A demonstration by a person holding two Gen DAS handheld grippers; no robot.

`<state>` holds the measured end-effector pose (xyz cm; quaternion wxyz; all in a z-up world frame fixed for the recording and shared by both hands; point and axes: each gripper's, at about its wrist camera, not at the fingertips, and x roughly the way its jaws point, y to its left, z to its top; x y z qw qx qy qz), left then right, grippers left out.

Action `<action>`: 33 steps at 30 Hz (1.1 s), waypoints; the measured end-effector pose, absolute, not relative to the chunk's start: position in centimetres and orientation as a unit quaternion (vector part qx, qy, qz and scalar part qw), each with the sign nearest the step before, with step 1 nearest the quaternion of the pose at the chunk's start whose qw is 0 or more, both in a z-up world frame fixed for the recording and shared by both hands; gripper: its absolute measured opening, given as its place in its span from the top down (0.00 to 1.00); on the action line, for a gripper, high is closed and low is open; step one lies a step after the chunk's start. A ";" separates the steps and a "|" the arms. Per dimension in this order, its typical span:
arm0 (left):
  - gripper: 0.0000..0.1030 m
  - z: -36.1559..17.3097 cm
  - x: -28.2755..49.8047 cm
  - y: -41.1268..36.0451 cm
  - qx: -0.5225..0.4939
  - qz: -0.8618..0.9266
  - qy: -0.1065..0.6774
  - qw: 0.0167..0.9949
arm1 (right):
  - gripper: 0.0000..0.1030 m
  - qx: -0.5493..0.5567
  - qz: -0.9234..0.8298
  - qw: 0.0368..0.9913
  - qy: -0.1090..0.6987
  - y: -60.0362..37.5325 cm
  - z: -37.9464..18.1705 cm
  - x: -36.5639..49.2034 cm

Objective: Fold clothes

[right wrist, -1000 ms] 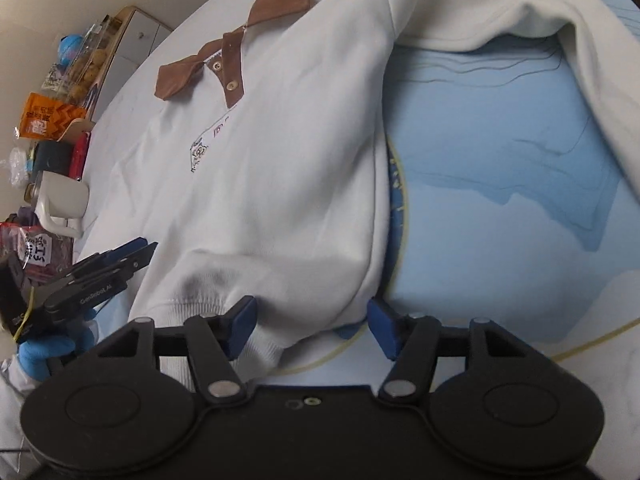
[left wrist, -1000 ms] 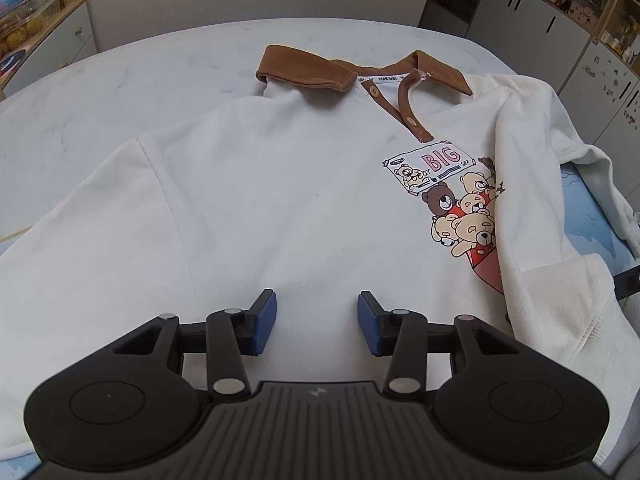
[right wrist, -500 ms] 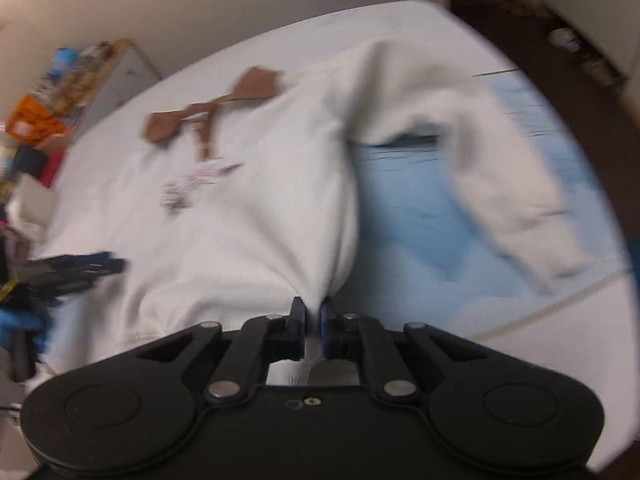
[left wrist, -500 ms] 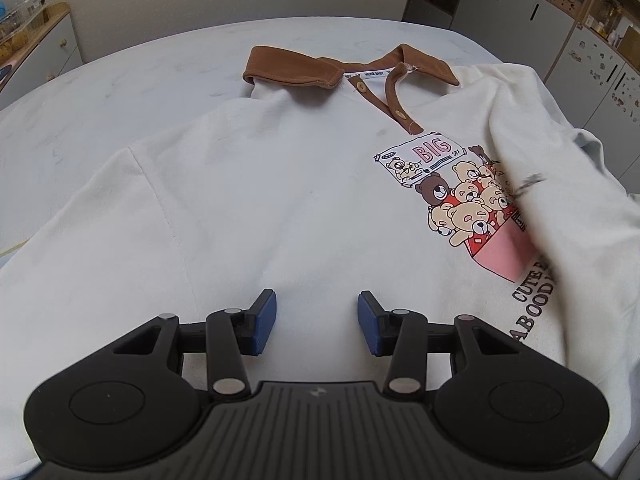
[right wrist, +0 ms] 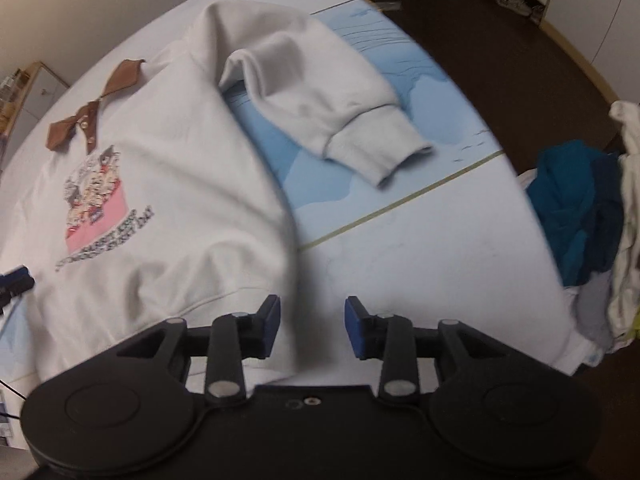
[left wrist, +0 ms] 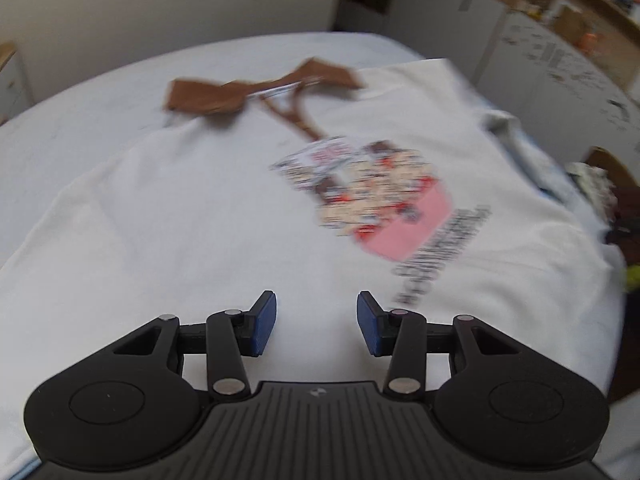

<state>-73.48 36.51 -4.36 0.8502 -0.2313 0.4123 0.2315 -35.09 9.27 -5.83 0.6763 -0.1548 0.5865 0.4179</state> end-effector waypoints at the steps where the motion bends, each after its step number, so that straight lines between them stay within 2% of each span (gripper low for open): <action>1: 0.60 -4.3 -73.0 35.4 -0.236 0.203 0.416 0.854 | 0.00 -0.147 0.426 0.673 0.586 9.4 -5.7 -35.2; 3: 0.60 -4.3 -72.2 33.1 -0.245 0.147 0.423 0.860 | 0.00 -0.137 0.430 0.671 0.588 9.8 -5.9 -35.2; 7: 0.60 -7.4 -71.3 29.5 -0.254 0.084 0.485 0.832 | 0.00 -0.139 0.429 0.666 0.594 10.5 -7.1 -35.0; 11: 0.62 -7.8 -72.8 28.6 -0.280 0.080 0.479 0.828 | 0.00 -0.136 0.437 0.646 0.610 11.1 -8.3 -35.5; 14: 0.62 -7.9 -74.2 28.8 -0.294 0.076 0.478 0.824 | 0.00 -0.178 0.443 0.640 0.602 11.4 -8.6 -36.9; 16: 0.69 -7.9 -75.3 29.2 -0.305 0.079 0.477 0.820 | 0.00 -0.209 0.453 0.639 0.585 11.2 -8.3 -37.5; 21: 0.76 -8.0 -77.2 30.3 -0.349 0.112 0.466 0.805 | 0.00 -0.296 0.469 0.626 0.549 10.9 -8.0 -37.2; 24: 0.76 -7.4 -76.8 29.9 -0.353 0.149 0.466 0.797 | 0.00 -0.299 0.509 0.603 0.536 11.4 -6.4 -35.7; 30: 0.75 -5.6 -73.0 28.5 -0.360 0.228 0.430 0.796 | 0.00 -0.304 0.521 0.655 0.455 15.2 -4.4 -28.3; 33: 0.65 -5.9 -71.6 27.9 -0.377 0.270 0.422 0.779 | 0.00 -0.309 0.554 0.642 0.430 17.4 -5.2 -27.3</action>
